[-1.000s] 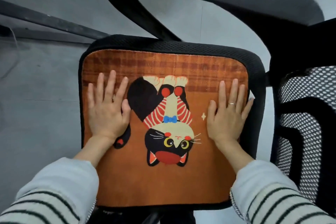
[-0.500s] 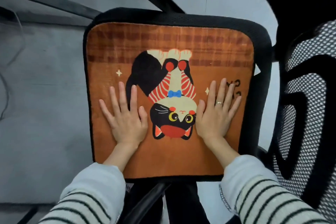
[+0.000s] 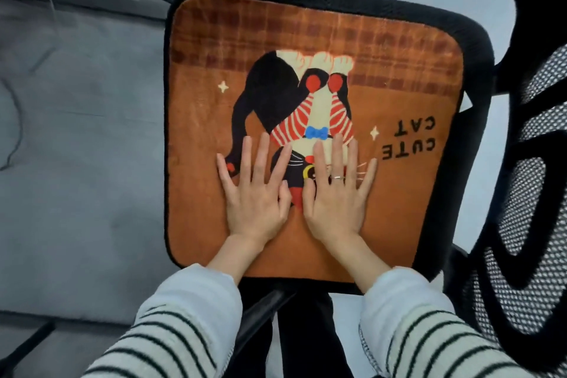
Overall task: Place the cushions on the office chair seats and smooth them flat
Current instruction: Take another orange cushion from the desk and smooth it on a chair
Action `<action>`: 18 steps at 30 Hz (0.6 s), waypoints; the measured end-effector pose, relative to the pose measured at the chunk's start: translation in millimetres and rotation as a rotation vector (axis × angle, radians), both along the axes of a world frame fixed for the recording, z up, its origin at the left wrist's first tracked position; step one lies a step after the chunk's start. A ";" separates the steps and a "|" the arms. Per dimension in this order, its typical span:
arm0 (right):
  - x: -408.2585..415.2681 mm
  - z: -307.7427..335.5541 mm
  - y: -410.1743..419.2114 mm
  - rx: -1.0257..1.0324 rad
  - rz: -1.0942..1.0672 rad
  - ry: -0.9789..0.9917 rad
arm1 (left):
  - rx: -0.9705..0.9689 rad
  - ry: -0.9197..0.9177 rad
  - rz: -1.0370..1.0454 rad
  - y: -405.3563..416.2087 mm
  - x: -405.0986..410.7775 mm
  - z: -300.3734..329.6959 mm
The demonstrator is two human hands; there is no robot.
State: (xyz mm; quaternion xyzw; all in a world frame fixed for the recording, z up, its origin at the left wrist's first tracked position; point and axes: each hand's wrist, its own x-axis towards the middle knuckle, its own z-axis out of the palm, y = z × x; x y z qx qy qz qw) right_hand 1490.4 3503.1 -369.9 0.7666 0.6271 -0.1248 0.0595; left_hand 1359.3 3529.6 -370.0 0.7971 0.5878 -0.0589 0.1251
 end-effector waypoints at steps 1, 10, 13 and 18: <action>-1.5 -4.9 -1.3 0.010 0.009 -0.011 | 0.018 0.004 -0.008 -1.6 -1.3 -2.8; 32.1 25.1 -27.5 -0.141 -0.233 0.046 | -0.106 -0.024 0.032 -8.9 -48.9 18.2; 39.7 19.0 -46.7 -0.136 -0.342 0.022 | -0.008 -0.026 -0.014 -16.9 -74.8 7.9; 43.2 3.2 -45.9 -0.056 -0.315 -0.012 | 0.123 -0.054 0.016 -24.0 -73.3 -7.1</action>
